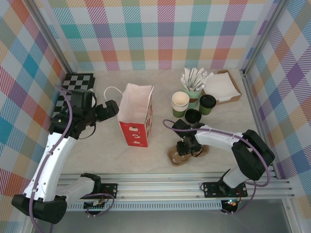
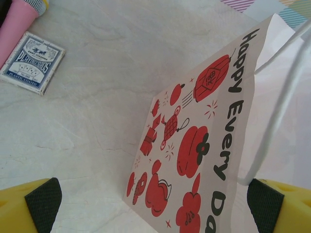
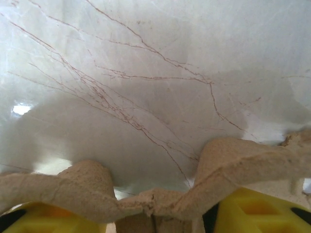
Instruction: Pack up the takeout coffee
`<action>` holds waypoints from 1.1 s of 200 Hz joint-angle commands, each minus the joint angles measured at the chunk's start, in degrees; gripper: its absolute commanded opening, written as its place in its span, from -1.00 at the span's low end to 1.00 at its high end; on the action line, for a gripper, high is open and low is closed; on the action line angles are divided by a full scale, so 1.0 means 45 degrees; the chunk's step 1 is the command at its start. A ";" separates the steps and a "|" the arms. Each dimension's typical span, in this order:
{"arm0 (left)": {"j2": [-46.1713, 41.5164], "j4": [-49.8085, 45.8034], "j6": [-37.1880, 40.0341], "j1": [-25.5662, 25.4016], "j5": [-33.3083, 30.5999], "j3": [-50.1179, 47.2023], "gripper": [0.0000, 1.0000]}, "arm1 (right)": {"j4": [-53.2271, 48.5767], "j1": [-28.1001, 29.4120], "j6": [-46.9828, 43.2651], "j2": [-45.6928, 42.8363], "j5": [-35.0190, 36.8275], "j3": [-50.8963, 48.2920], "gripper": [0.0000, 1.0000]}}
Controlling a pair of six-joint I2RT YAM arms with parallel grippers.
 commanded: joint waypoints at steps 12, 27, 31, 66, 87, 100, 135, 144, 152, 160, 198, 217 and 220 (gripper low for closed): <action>-0.0214 -0.0313 -0.0425 0.0079 -0.0308 -0.0133 1.00 | -0.0272 0.0099 0.0046 0.0010 0.0268 0.0283 -0.07; -0.0280 -0.0334 -0.0593 0.0079 -0.0727 -0.0181 1.00 | -0.0281 0.0099 0.0064 -0.0055 0.0292 0.0259 -0.15; -0.0315 -0.0341 -0.0607 0.0079 -0.0828 -0.0196 1.00 | -0.0270 0.0104 0.0066 -0.0088 0.0309 0.0242 -0.17; -0.0511 -0.0340 -0.0831 0.0079 -0.1326 -0.0414 1.00 | -0.0303 0.0099 0.0074 -0.0487 0.0488 0.0180 -0.47; -0.0669 -0.0119 -0.1320 0.0079 -0.1536 -0.0760 1.00 | -0.0351 0.0099 0.0340 -0.0914 0.0661 0.0182 -0.65; -0.0633 -0.0247 -0.1650 0.0079 -0.1547 -0.0763 1.00 | -0.0338 0.0099 0.0583 -0.1301 0.0572 0.0229 -0.71; -0.0898 -0.1392 -0.2528 -0.0136 -0.1486 -0.0253 1.00 | -0.0413 0.0099 0.1081 -0.2363 0.0712 0.0364 -0.86; -0.1151 -0.1872 -0.2784 -0.0326 -0.1823 -0.0108 1.00 | -0.0534 0.0099 0.1172 -0.2609 0.0892 0.0441 -0.88; -0.1409 -0.2254 -0.3048 -0.0497 -0.2017 0.0022 1.00 | -0.0574 0.0099 0.1182 -0.2861 0.1009 0.0474 -0.90; -0.1616 -0.2474 -0.3263 -0.0634 -0.1948 0.0156 1.00 | -0.0513 0.0101 0.1196 -0.3113 0.1096 0.0497 -0.91; -0.2155 -0.2870 -0.5415 -0.2136 -0.0665 -0.0001 0.98 | 0.1078 0.0103 0.1855 -0.4548 0.1650 0.0542 -0.94; -0.2519 -0.2154 -0.6537 -0.3433 -0.0691 -0.0479 0.96 | 0.1919 0.0080 0.2215 -0.4767 0.2093 0.0718 -0.96; -0.2530 -0.2058 -0.6622 -0.3622 -0.0729 -0.0540 0.95 | 0.1994 0.0079 0.2256 -0.4782 0.2182 0.0751 -0.97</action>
